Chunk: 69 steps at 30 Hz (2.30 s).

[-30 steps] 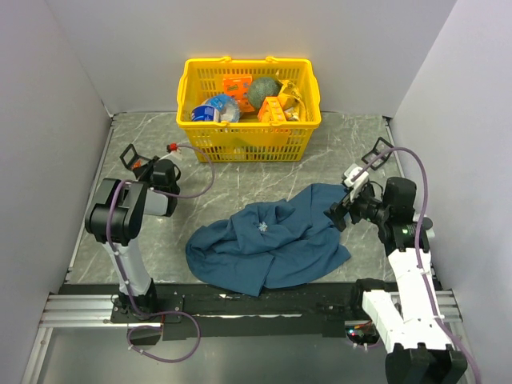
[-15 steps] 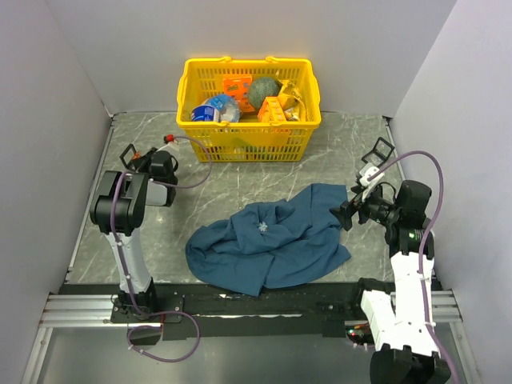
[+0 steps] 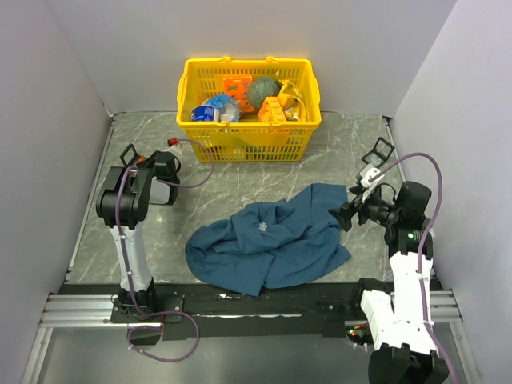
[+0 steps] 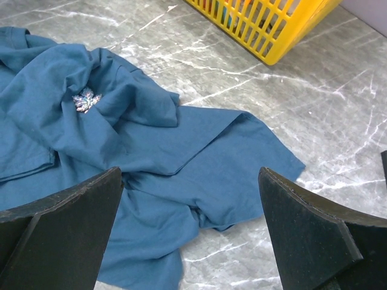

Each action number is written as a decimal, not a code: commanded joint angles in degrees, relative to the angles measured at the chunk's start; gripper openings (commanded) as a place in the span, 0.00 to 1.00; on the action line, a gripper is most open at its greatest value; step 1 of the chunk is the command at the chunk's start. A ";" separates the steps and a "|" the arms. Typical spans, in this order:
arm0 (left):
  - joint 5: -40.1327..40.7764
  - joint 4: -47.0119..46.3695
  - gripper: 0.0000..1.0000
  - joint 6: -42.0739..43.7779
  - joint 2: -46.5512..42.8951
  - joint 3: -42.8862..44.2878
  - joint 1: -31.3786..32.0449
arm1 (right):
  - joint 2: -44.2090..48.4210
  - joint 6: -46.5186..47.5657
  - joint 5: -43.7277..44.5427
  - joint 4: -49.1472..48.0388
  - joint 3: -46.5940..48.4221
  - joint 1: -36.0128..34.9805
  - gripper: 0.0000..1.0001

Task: Remove the brooch from the garment
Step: Place the brooch in the brooch box.

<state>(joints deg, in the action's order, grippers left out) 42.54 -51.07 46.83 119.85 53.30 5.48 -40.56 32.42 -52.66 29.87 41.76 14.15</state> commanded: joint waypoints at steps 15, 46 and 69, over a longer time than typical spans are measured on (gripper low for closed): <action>-0.53 0.79 0.01 -1.92 1.96 4.53 -0.38 | 0.48 -0.08 -2.88 -1.92 -0.80 1.14 1.00; -0.09 3.26 0.01 -4.20 4.78 6.99 -2.49 | 1.27 0.01 -4.64 -1.92 -1.50 2.02 1.00; -0.97 4.31 0.26 -6.31 3.37 6.82 -2.57 | 1.27 0.18 -5.52 -1.92 -1.86 2.37 1.00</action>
<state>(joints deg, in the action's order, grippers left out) 41.43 -45.91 42.26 124.36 58.76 3.22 -39.92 32.45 -56.73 29.58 40.16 16.03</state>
